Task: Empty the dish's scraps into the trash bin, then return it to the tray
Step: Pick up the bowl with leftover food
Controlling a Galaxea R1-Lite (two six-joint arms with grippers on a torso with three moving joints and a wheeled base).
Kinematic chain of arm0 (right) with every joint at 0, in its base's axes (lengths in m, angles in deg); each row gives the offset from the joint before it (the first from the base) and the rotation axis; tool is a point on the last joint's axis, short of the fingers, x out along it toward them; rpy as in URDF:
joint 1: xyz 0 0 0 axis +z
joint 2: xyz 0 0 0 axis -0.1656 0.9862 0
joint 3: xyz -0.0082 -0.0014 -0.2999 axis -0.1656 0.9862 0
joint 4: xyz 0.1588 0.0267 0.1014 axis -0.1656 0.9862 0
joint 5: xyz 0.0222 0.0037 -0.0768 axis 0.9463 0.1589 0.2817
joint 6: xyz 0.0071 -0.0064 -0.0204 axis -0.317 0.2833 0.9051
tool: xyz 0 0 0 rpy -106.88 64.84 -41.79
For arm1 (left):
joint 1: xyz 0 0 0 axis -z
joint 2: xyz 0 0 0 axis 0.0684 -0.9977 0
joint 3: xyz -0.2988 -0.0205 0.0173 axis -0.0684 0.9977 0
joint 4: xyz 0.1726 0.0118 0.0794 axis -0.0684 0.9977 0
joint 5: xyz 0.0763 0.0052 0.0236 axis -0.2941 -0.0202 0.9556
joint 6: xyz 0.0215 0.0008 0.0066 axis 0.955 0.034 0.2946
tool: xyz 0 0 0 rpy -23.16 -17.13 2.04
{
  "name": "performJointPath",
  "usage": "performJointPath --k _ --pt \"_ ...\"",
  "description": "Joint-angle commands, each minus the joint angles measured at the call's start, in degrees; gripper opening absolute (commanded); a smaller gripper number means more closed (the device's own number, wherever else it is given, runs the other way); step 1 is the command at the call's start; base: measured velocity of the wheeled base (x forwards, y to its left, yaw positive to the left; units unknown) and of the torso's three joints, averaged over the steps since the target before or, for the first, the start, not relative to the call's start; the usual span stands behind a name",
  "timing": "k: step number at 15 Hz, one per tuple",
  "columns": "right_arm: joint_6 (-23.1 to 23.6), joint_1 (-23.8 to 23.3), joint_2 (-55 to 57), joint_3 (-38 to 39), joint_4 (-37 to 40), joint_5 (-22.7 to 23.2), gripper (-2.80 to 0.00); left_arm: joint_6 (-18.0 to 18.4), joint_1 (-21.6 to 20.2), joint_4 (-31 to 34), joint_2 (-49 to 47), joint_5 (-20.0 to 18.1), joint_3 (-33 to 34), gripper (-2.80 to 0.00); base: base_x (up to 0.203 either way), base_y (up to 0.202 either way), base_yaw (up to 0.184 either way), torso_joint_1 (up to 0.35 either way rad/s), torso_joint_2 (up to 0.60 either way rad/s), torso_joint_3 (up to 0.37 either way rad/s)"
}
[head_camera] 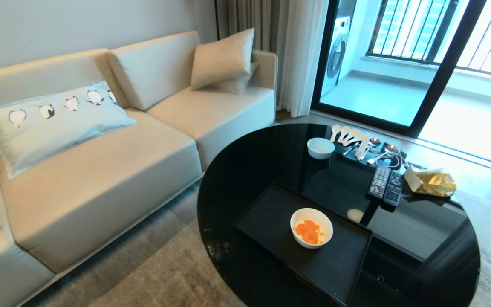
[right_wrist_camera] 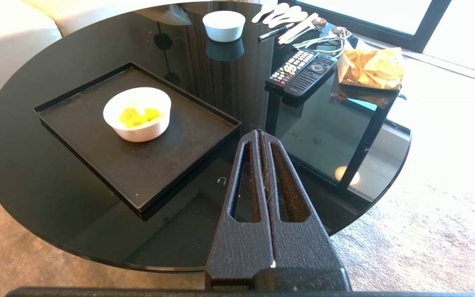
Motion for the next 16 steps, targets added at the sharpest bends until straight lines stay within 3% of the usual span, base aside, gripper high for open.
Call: performJointPath --k 1,9,12,16 --pt "-0.04 0.0 0.07 0.0 -0.08 0.03 -2.8 -0.05 0.0 -0.02 0.02 0.04 0.0 -2.8 0.0 0.0 0.0 0.0 0.0 0.0" --pt "1.7 0.02 0.07 -1.45 -2.26 0.28 -2.8 -0.08 0.0 -0.02 0.02 0.04 0.0 -2.8 0.0 0.0 0.0 0.0 0.0 0.0" --pt "6.2 0.01 1.5 -7.95 2.26 2.41 -2.8 -0.07 0.0 -0.02 0.02 0.04 0.0 -2.8 0.0 0.0 0.0 0.0 0.0 0.0" --pt "14.32 0.02 11.9 -16.22 5.55 3.6 -2.8 -0.02 0.0 -0.02 0.02 0.04 0.0 -2.8 0.0 0.0 0.0 0.0 0.0 0.0"
